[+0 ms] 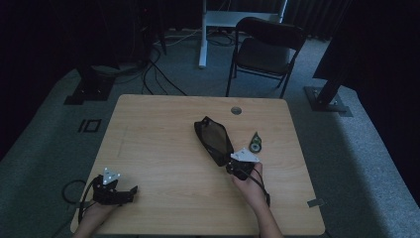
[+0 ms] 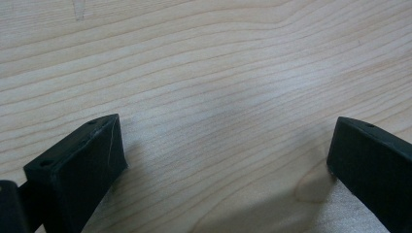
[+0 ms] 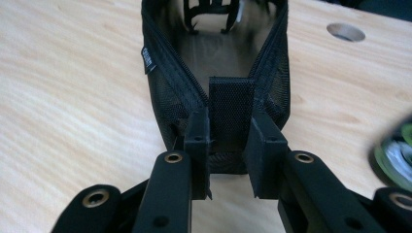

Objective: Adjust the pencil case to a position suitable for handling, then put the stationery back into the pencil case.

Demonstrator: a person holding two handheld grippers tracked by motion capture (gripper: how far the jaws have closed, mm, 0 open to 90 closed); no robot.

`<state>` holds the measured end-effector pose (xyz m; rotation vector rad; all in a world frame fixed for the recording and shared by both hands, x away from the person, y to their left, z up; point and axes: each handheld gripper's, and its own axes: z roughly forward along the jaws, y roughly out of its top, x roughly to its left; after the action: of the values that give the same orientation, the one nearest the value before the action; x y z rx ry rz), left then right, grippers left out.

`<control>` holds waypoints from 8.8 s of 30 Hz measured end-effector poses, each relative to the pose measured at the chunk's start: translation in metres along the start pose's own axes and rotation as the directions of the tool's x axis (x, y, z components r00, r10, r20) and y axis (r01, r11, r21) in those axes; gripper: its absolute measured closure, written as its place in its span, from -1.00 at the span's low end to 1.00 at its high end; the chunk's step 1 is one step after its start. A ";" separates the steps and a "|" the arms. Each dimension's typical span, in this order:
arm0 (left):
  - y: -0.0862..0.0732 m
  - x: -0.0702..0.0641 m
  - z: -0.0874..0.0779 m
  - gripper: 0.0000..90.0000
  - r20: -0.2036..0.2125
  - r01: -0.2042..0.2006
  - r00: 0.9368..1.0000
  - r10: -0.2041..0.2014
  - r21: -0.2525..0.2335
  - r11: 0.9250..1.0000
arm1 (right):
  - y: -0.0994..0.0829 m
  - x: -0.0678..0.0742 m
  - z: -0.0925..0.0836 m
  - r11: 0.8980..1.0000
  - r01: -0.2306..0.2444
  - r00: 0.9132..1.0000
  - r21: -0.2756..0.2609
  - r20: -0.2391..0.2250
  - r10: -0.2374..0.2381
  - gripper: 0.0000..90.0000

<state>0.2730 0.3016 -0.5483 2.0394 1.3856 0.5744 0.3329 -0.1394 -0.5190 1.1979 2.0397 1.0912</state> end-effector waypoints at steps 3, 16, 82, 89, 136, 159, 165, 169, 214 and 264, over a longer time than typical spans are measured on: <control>0.000 0.000 0.000 -0.99 0.000 0.000 1.000 0.000 0.000 1.000 | -0.005 -0.002 -0.006 1.000 0.003 1.000 -0.002 0.004 -0.003 0.62; 0.000 0.000 0.000 -0.99 0.000 0.000 1.000 0.000 0.000 1.000 | -0.020 -0.005 -0.029 1.000 -0.015 1.000 -0.002 0.020 0.015 0.63; 0.000 0.000 0.000 -0.99 -0.001 0.001 1.000 -0.001 0.000 1.000 | -0.015 -0.013 -0.125 0.991 -0.066 0.998 -0.120 0.006 0.067 -0.14; 0.000 0.000 0.000 -0.99 -0.001 0.001 1.000 -0.001 0.000 1.000 | -0.001 -0.034 -0.116 0.986 -0.079 0.994 -0.147 0.065 0.090 -0.37; 0.000 0.000 0.000 -0.99 -0.001 0.003 1.000 -0.003 0.000 1.000 | 0.016 -0.133 0.053 0.957 -0.278 0.937 0.086 0.246 0.250 -0.51; 0.000 0.000 0.000 -0.99 -0.001 0.004 1.000 -0.004 0.000 1.000 | -0.003 -0.131 0.060 0.963 -0.237 0.952 0.129 0.230 0.203 -0.04; 0.000 0.000 0.000 -0.99 -0.001 0.003 1.000 -0.003 0.000 1.000 | 0.001 -0.131 0.056 0.963 -0.229 0.959 0.143 0.205 0.198 0.08; 0.000 0.000 0.000 -0.99 -0.001 0.003 1.000 -0.003 0.000 1.000 | 0.005 -0.130 0.053 0.964 -0.224 0.961 0.146 0.195 0.194 0.09; 0.000 0.000 0.000 -0.99 -0.002 0.002 1.000 -0.002 0.000 1.000 | 0.076 -0.076 -0.045 0.986 -0.166 0.981 0.019 0.100 0.164 0.10; 0.000 0.000 0.000 -0.99 -0.002 0.003 1.000 -0.003 0.000 1.000 | 0.050 -0.013 -0.003 0.948 -0.145 0.989 0.283 0.007 0.149 0.11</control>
<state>0.2731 0.3015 -0.5483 2.0367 1.3898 0.5746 0.3590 -0.1386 -0.4746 1.5082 2.2018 0.8948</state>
